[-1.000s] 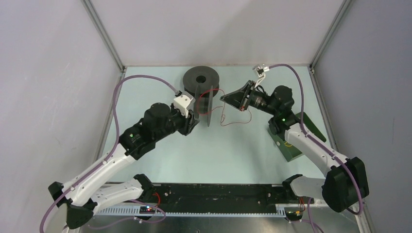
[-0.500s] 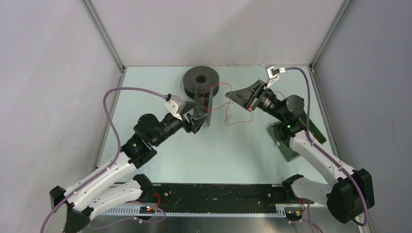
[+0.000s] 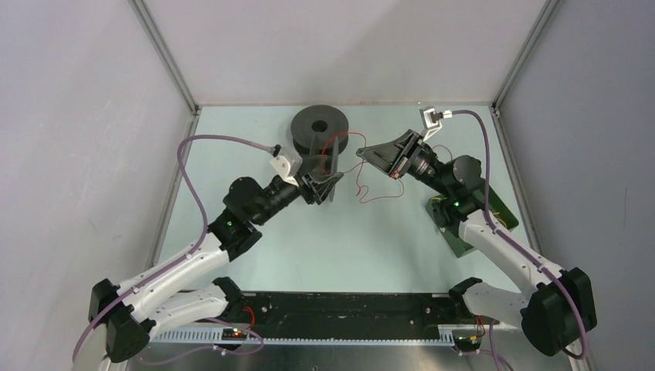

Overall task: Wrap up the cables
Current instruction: Adjust the cable at the center of the board.

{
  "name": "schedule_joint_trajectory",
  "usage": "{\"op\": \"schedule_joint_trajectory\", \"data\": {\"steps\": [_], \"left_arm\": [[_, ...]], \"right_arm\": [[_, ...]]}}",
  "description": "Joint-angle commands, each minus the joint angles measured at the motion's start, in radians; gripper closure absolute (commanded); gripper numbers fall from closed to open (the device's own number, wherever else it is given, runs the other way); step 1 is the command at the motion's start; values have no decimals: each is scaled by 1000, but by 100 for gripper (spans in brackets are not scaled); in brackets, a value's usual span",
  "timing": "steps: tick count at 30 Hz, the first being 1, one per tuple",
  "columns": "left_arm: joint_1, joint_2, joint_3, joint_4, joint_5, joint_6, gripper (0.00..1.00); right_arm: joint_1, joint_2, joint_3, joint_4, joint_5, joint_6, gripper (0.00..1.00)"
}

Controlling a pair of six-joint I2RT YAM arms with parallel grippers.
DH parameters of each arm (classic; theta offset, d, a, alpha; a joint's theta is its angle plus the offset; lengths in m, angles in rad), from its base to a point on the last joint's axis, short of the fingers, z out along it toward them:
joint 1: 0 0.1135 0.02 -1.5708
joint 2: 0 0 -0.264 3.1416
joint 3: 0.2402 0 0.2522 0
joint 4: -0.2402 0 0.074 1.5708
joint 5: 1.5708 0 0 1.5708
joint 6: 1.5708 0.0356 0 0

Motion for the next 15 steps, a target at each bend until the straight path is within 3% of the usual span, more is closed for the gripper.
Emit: {"op": "schedule_joint_trajectory", "data": {"steps": [1,2,4,5,7,10,12,15], "left_arm": [[1,7,-8,89,-39,5,41],[1,6,-11,90,-47,7,44],[3,2,-17,92,-64,12,64],[3,-6,-20,91,-70,15,82],[3,-29,-27,77,-96,24,98],[6,-70,21,-81,-164,32,100],[7,-87,99,-282,-160,51,100],[10,-67,235,-640,-118,90,100]], "right_arm": [[3,-24,-9,49,21,15,100],[3,-22,-9,51,20,16,100],[0,-21,-9,49,17,13,100],[-5,-22,-9,46,14,10,100],[-27,-25,-14,33,-3,3,100],[-74,-33,-24,-2,-99,-52,100],[-106,-57,-24,-135,-139,-185,100],[-97,-115,-23,-433,-105,-541,100]]}}
